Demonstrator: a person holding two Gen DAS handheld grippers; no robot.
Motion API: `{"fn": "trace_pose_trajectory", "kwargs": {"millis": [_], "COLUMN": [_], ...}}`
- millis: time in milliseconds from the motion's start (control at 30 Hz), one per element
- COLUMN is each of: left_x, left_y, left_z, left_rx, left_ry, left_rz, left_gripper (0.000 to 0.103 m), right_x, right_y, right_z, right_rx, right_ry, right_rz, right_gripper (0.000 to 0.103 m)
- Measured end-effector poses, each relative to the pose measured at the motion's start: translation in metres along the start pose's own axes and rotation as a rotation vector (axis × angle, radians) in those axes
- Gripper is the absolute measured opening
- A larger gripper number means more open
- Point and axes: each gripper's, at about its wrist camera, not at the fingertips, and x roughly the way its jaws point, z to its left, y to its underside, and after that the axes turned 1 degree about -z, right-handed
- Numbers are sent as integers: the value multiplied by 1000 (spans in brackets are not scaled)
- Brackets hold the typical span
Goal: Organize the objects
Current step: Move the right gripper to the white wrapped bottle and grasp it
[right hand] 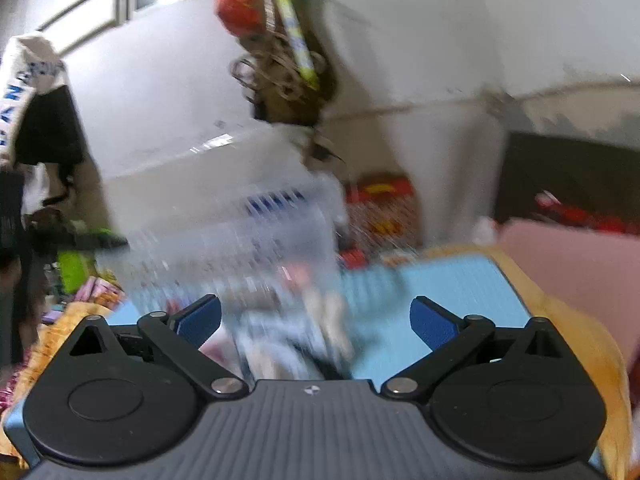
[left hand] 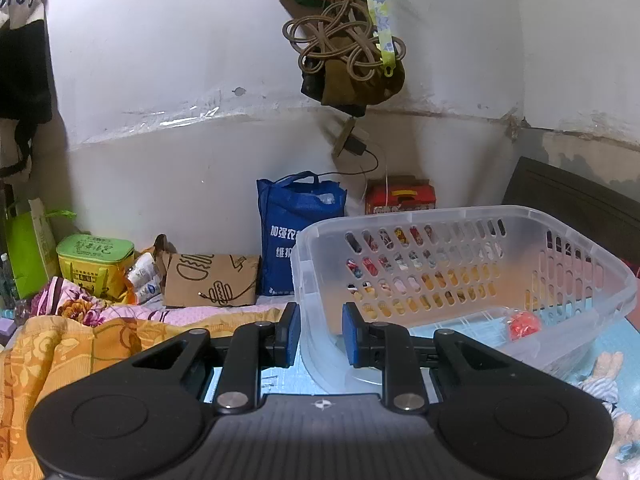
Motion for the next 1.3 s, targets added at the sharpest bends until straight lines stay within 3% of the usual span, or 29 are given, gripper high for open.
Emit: {"fn": "trace_pose_trajectory", "kwargs": {"millis": [133, 467, 633, 800, 1067, 1300], "left_x": [0, 0, -1, 0, 0, 0], "left_y": [-1, 0, 2, 2, 3, 3], "left_z": [-1, -3, -2, 0, -4, -4], "left_rx": [2, 4, 6, 4, 13, 16], "left_ry": [-3, -9, -5, -4, -22, -24], "left_rz": [0, -6, -10, -11, -10, -14], "left_gripper": [27, 28, 28, 28, 28, 28], "right_x": [-8, 3, 5, 3, 2, -5], "right_y": [31, 47, 55, 59, 60, 63], "right_z": [10, 23, 24, 25, 22, 18], "right_rx": [3, -20, -22, -38, -35, 6], "right_ry": [32, -27, -12, -15, -38, -53], "right_rz": [73, 71, 85, 76, 67, -6], "right_gripper": [103, 102, 88, 80, 79, 79]}}
